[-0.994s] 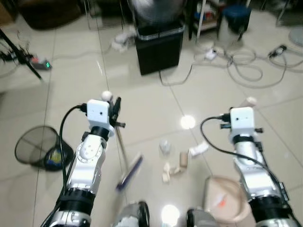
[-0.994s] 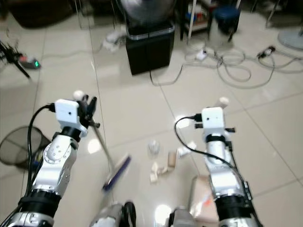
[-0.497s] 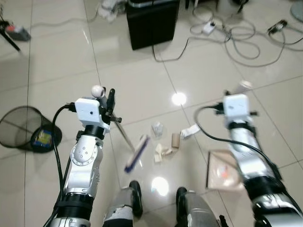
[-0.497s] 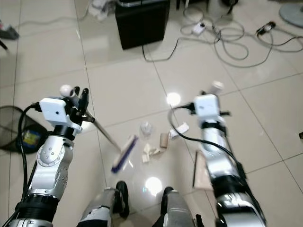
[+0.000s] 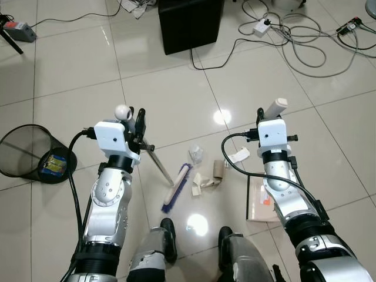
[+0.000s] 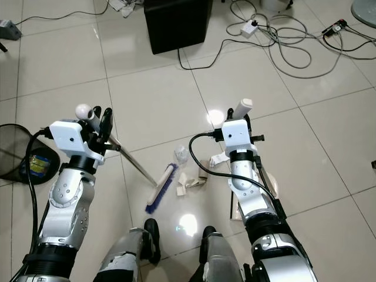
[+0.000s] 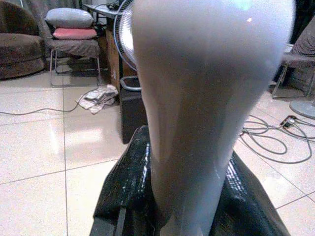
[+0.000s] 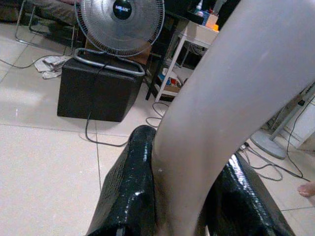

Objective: Sweep floor

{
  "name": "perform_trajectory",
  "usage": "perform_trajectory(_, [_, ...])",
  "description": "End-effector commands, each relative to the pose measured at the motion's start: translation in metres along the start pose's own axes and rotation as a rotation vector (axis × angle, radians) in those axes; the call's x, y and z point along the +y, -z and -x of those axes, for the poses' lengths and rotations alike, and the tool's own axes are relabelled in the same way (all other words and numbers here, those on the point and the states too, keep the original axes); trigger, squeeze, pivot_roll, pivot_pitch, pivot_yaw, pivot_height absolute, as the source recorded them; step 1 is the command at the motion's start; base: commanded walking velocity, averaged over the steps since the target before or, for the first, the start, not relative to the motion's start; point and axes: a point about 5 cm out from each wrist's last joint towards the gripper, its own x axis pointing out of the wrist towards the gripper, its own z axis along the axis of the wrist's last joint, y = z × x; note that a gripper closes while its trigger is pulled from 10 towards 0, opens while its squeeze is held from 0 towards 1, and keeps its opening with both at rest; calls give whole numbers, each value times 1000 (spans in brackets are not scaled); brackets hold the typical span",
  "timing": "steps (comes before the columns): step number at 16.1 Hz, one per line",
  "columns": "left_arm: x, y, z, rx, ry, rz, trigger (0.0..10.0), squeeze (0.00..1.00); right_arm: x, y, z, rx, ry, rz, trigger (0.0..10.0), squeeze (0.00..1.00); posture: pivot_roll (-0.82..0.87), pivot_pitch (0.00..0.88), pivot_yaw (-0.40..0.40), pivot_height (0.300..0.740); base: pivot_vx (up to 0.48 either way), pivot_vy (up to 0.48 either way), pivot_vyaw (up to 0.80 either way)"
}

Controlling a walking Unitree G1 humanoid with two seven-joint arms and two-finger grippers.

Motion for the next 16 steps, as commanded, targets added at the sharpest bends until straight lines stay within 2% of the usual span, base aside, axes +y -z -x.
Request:
perform_trajectory(1, [-1,4,3,29,-12,33,10000,0,15,1,9,13,-11,-100,10000,0,143,384,59,740,0,0,0])
perform_trajectory(4, [-3,5,0,37,-39,86,10000,0,14,-7,1,-23,19,-161,10000,0,134,365,59,740,0,0,0])
perform_trajectory(7, [-2,5,-2,39,-47,84,10000,0,16,-13,-7,-42,8,-172,10000,0,128,350,56,740,0,0,0])
perform_trajectory(11, [10,4,-4,38,-2,-27,10000,0,23,-23,-14,-78,-33,-191,10000,0,121,333,52,740,0,0,0])
perform_trajectory(13, [13,1,-8,17,48,-98,10000,0,27,-21,-13,-60,-38,-191,10000,0,125,329,53,740,0,0,0])
perform_trajectory(16, [18,-1,-14,12,59,-109,10000,0,31,-20,-10,-58,-54,-207,10000,0,128,320,52,740,0,0,0])
